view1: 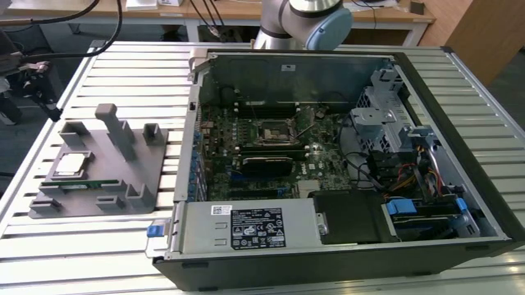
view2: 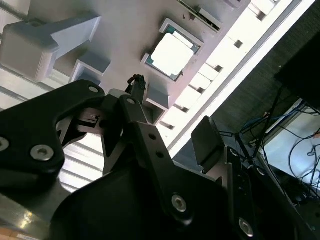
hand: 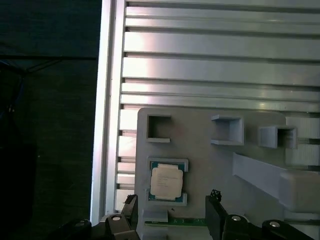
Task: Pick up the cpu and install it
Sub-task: 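Pick up the cpu and move it towards the insertion slot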
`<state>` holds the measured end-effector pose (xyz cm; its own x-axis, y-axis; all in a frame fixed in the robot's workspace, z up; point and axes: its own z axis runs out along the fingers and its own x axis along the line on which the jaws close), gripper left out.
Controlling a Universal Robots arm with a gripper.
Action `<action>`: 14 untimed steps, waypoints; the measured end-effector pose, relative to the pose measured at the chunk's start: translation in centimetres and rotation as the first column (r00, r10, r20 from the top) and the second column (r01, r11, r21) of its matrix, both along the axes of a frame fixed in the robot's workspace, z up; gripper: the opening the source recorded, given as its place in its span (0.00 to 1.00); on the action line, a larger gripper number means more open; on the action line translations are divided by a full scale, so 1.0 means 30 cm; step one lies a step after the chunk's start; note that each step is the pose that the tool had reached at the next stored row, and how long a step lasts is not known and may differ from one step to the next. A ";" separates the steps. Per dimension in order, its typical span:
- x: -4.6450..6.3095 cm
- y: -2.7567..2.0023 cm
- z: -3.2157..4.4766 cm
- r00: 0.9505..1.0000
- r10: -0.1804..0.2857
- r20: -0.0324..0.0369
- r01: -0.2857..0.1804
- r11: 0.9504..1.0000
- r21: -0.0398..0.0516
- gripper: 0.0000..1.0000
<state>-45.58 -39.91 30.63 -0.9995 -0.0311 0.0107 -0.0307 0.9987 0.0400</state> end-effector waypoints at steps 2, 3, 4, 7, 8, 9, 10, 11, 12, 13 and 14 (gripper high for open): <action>0.000 0.000 -0.009 1.000 0.002 0.000 -0.002 1.000 0.000 0.64; 0.000 0.000 -0.012 1.000 0.002 0.000 -0.002 1.000 0.000 0.64; 0.000 0.000 -0.015 1.000 0.002 0.000 -0.002 1.000 0.000 0.64; 0.000 0.000 -0.027 1.000 0.003 0.000 -0.003 1.000 0.000 0.64; 0.000 0.000 -0.031 1.000 0.003 0.000 -0.003 1.000 0.000 0.64; 0.000 0.000 -0.036 1.000 0.003 0.000 -0.003 1.000 0.000 0.64; 0.000 0.000 -0.041 1.000 0.004 0.000 -0.004 1.000 0.000 0.64; 0.000 0.000 -0.046 1.000 0.004 0.000 -0.004 1.000 0.000 0.64; 0.000 0.000 -0.051 1.000 0.004 0.000 -0.004 1.000 0.000 0.64; 0.000 0.000 -0.057 1.000 0.005 0.000 -0.005 1.000 0.000 0.64; 0.000 0.000 -0.063 1.000 0.005 0.000 -0.005 1.000 0.000 0.64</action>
